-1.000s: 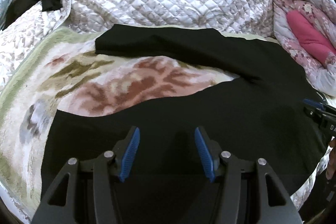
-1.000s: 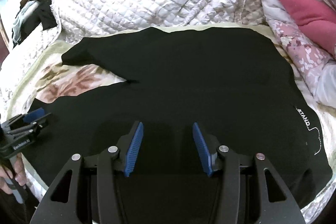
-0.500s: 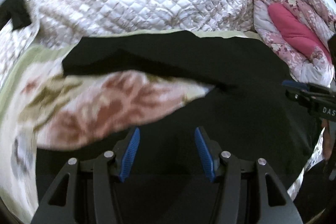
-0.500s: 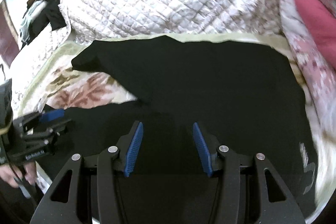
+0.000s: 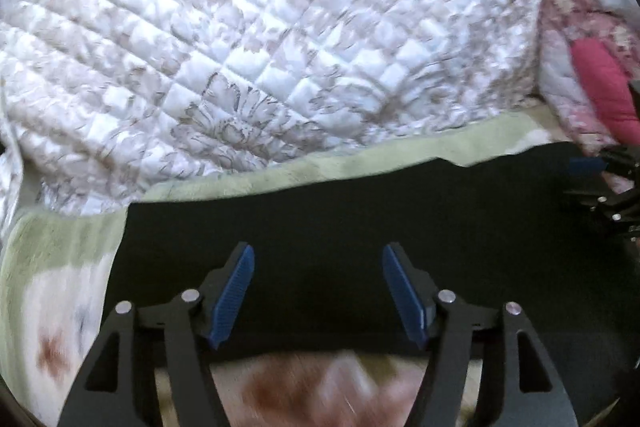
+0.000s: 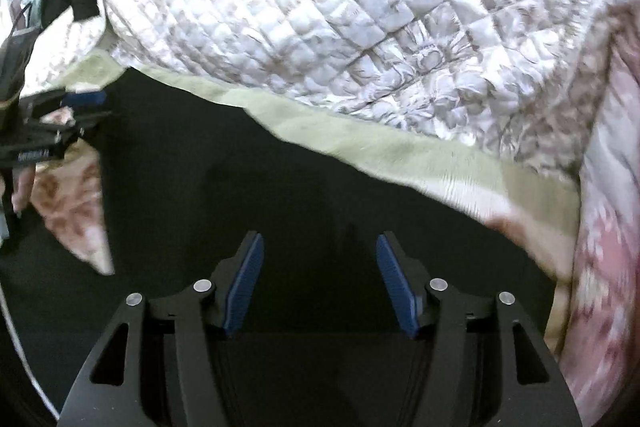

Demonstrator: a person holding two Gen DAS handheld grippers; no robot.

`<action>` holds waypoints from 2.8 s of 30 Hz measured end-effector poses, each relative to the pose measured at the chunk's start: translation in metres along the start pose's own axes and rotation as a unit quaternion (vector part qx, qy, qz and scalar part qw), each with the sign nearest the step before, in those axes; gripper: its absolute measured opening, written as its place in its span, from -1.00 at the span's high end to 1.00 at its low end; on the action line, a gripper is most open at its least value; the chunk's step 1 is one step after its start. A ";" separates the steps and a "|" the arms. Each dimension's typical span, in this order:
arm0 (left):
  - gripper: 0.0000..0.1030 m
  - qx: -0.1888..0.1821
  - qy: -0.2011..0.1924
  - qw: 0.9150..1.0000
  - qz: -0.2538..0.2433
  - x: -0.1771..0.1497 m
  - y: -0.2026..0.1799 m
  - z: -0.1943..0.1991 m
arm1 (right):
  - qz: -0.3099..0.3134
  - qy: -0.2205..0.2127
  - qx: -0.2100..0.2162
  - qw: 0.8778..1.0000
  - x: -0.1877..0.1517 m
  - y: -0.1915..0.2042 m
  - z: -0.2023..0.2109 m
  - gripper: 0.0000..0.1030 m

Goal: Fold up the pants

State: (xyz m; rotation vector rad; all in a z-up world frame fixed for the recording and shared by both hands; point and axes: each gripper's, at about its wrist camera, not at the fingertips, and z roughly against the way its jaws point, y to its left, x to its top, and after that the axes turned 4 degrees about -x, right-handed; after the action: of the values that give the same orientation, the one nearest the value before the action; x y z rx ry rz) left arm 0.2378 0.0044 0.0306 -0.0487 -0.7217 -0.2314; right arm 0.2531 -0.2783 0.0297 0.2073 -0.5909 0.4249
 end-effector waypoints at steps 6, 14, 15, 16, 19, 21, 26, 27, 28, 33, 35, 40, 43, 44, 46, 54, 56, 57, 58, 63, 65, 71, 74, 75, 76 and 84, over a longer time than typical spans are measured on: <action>-0.46 -0.002 0.024 1.000 -0.007 0.021 0.008 -0.051 | 0.029 0.024 -0.015 0.999 0.031 -0.029 -0.045 -0.16; -0.15 0.015 0.029 0.999 -0.038 0.009 -0.002 -0.077 | 0.039 0.064 0.016 0.997 0.035 -0.031 -0.071 0.74; 0.13 0.019 0.026 0.998 -0.045 0.009 -0.005 -0.075 | 0.046 0.060 0.008 0.997 0.035 -0.027 -0.068 0.85; 0.45 0.022 0.025 0.998 -0.052 0.010 -0.009 -0.072 | 0.054 0.058 0.000 0.997 0.034 -0.022 -0.064 0.85; 0.92 0.033 0.013 0.997 -0.061 0.013 -0.022 -0.055 | 0.058 0.038 -0.022 0.997 0.031 -0.013 -0.045 0.85; 0.92 0.032 0.000 0.998 -0.053 0.015 -0.022 -0.039 | 0.053 0.015 -0.028 0.998 0.028 -0.011 -0.024 0.85; 0.92 0.014 -0.042 0.999 -0.016 -0.001 -0.018 0.031 | 0.032 -0.048 -0.021 0.998 0.009 0.000 0.055 0.85; 0.92 0.009 -0.049 0.999 -0.010 -0.009 -0.019 0.047 | 0.026 -0.063 -0.017 0.998 -0.001 0.006 0.078 0.85; 0.92 0.003 -0.056 0.998 -0.005 -0.015 -0.020 0.062 | 0.023 -0.070 -0.014 0.997 -0.006 0.011 0.091 0.85; 0.92 -0.017 -0.074 0.997 0.016 -0.066 -0.032 0.130 | -0.007 -0.092 0.004 0.996 -0.064 0.046 0.154 0.85; 0.92 -0.023 -0.069 0.997 0.021 -0.100 -0.041 0.151 | -0.034 -0.080 0.015 0.996 -0.095 0.060 0.169 0.85; 0.91 -0.044 -0.016 0.998 0.045 -0.176 -0.052 0.165 | -0.103 -0.007 0.024 0.994 -0.166 0.082 0.162 0.87; 0.90 -0.049 0.021 0.997 0.064 -0.207 -0.054 0.161 | -0.150 0.030 0.031 0.988 -0.199 0.085 0.148 0.87; 0.90 -0.048 0.028 0.996 0.068 -0.213 -0.053 0.161 | -0.166 0.040 0.026 0.985 -0.208 0.084 0.144 0.87; 0.90 -0.047 0.024 0.995 0.083 -0.222 -0.051 0.173 | -0.202 0.055 0.032 0.977 -0.224 0.080 0.137 0.85; 0.13 -0.001 -0.016 0.990 0.137 -0.197 -0.026 0.185 | -0.245 -0.032 0.038 0.968 -0.223 0.080 0.152 0.00; 0.02 -0.001 -0.014 0.990 0.137 -0.180 -0.026 0.171 | -0.261 -0.041 0.048 0.963 -0.222 0.077 0.148 0.00; 0.02 0.003 -0.011 0.991 0.135 -0.172 -0.027 0.162 | -0.266 -0.043 0.052 0.962 -0.222 0.075 0.146 0.00; 0.02 0.009 -0.004 0.992 0.127 -0.165 -0.029 0.150 | -0.268 -0.041 0.049 0.961 -0.224 0.075 0.144 0.00; 0.10 0.036 0.040 0.993 0.109 -0.154 -0.031 0.101 | -0.287 -0.042 0.052 0.956 -0.229 0.066 0.140 0.00; 0.60 0.059 0.029 0.991 0.115 -0.156 -0.027 0.103 | -0.292 -0.045 0.052 0.954 -0.229 0.064 0.139 0.00; 0.91 0.061 -0.017 0.983 0.172 -0.177 -0.002 0.136 | -0.292 -0.051 0.045 0.954 -0.228 0.064 0.138 0.00; 0.91 0.066 -0.052 0.975 0.204 -0.192 0.010 0.166 | -0.292 -0.060 0.029 0.954 -0.231 0.063 0.145 0.00; 0.91 0.070 -0.066 0.971 0.217 -0.198 0.013 0.178 | -0.294 -0.063 0.027 0.953 -0.233 0.063 0.148 0.00; 0.91 0.074 -0.076 0.968 0.229 -0.204 0.017 0.189 | -0.297 -0.066 0.025 0.952 -0.235 0.062 0.150 0.00; 0.87 0.058 -0.057 0.955 0.284 -0.252 0.026 0.201 | -0.315 -0.063 0.017 0.947 -0.243 0.062 0.157 0.00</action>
State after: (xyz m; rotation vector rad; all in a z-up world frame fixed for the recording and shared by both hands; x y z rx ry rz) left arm -0.0697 0.1031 0.0157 -0.1564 -0.8054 0.3672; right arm -0.0331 -0.3508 0.0210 0.4413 -0.6079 -0.2010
